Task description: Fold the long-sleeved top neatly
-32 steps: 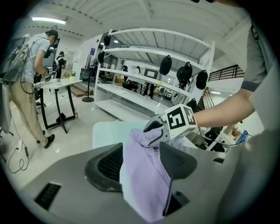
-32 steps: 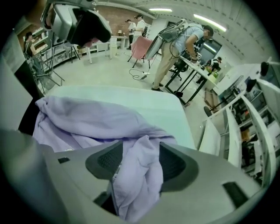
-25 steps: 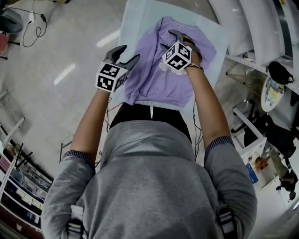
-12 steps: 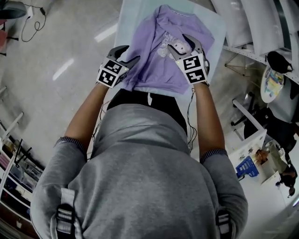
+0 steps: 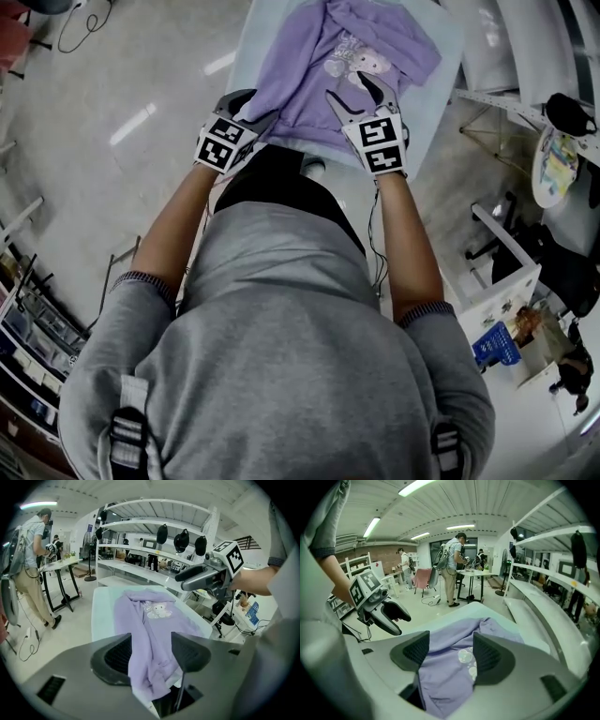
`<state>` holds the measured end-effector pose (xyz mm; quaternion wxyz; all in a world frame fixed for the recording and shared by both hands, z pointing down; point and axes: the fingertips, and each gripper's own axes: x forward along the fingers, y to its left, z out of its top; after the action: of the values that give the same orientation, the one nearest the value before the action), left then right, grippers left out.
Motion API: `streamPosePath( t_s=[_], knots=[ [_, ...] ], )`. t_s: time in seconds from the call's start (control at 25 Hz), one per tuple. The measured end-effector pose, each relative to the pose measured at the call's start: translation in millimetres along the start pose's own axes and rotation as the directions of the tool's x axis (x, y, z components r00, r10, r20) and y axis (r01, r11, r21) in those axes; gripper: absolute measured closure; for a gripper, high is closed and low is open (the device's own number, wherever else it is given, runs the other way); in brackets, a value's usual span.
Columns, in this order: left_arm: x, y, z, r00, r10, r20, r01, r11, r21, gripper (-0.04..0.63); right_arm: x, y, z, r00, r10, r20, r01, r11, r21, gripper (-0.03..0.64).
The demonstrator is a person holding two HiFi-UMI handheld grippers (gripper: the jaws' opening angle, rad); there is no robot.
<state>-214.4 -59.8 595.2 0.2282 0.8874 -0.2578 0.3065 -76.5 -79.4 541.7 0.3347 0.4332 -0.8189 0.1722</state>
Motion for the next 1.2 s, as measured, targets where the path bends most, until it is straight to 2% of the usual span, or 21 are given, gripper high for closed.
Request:
streamPosePath(
  t_s=[0.36,0.6,0.8,1.0,1.2],
  knots=[
    [-23,-27,-58,0.994,0.111,-0.01,-0.111,0.994,0.006,0.304,-27,62,-29,0.998,0.029,0.058,-0.033,0.997,0.07,0.305],
    [-19,-40,-90,0.989,0.141,-0.041,-0.14,0.99,0.015,0.304,-27,95,-52,0.997,0.039,0.063,-0.046,0.992,0.114,0.302],
    [-4,-36,-115,0.978,0.197,-0.068,-0.197,0.98,0.005,0.304,-22,118,-65,0.997,0.06,0.057,-0.068,0.989,0.13,0.302],
    [14,-31,-136,0.959,0.264,-0.106,-0.252,0.961,0.115,0.319,-24,126,-74,0.996,0.055,0.063,-0.064,0.985,0.159,0.304],
    [30,-27,-151,0.95,0.282,-0.134,-0.265,0.955,0.136,0.362,-26,125,-87,0.997,0.047,0.054,-0.056,0.982,0.181,0.304]
  ],
)
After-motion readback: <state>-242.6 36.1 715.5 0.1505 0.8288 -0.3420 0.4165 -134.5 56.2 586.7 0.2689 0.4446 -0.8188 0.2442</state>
